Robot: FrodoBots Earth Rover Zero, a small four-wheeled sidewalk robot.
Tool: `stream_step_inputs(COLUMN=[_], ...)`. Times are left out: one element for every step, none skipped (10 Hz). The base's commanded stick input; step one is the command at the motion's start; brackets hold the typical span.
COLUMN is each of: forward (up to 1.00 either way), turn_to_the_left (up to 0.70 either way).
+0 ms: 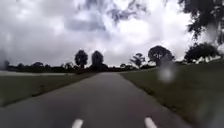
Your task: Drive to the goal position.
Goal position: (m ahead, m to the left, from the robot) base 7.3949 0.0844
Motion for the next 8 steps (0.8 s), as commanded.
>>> stream_step_inputs(forward=[0.85,0.85,0.85,0.85,0.85,0.85,0.85,0.85], turn_to_the_left=[0.0,0.0,0.0,0.0,0.0,0.0,0.0,0.0])
